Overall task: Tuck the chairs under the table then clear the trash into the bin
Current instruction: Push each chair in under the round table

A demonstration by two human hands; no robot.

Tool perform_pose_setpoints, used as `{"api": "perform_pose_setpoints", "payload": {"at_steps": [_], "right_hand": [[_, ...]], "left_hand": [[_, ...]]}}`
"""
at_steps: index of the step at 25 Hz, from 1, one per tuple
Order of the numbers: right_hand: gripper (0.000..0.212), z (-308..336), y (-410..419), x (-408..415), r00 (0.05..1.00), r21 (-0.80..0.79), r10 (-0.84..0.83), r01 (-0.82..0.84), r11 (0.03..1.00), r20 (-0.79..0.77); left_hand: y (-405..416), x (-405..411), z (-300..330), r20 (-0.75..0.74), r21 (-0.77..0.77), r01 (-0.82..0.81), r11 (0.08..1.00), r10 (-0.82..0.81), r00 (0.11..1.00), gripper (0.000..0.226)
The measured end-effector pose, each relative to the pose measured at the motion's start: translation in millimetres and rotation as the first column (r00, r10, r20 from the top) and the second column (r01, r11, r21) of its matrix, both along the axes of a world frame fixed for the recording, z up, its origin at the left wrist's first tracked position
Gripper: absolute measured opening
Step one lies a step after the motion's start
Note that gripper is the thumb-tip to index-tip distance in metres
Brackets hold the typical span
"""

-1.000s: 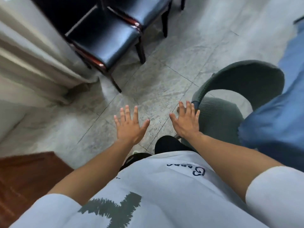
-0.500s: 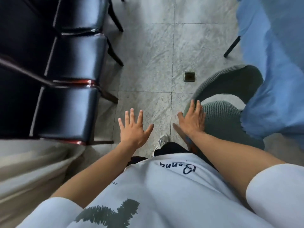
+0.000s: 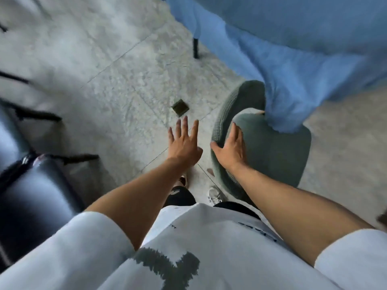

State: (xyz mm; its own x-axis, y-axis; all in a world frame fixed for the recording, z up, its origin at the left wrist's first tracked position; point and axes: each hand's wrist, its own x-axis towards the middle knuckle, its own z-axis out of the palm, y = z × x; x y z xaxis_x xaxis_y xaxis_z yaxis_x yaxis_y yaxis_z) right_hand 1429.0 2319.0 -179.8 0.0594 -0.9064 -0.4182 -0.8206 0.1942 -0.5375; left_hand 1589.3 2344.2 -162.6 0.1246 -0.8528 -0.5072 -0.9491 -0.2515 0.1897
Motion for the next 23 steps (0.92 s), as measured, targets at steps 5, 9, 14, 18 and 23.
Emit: {"api": "perform_pose_setpoints", "payload": {"at_steps": [5,9,14,18,23], "right_hand": [[0.101,-10,-27,35,0.953,0.003,-0.299,0.299,0.954,0.05],[0.091,-15,-44,64,0.833,0.08,-0.544,0.538,0.839,0.103],[0.08,-17,-48,64,0.782,0.141,-0.615,0.601,0.787,0.099],[0.078,-14,-48,64,0.786,0.165,-0.613,0.597,0.785,0.073],[0.083,-10,-49,55,0.865,0.269,-0.497,0.464,0.844,0.067]], "left_hand": [[-137,18,-3,0.061,-0.234,0.558,0.796,-0.56,0.826,0.101],[-219,11,-9,0.269,-0.197,0.963,0.185,-0.934,0.234,0.094],[-259,-46,-6,0.137,0.023,0.999,-0.027,-0.99,-0.03,0.055],[-267,-43,-6,0.075,0.056,0.998,-0.025,-0.997,-0.029,0.063],[-265,-33,-7,0.073,0.015,1.0,0.018,-0.997,0.016,0.069]]}}
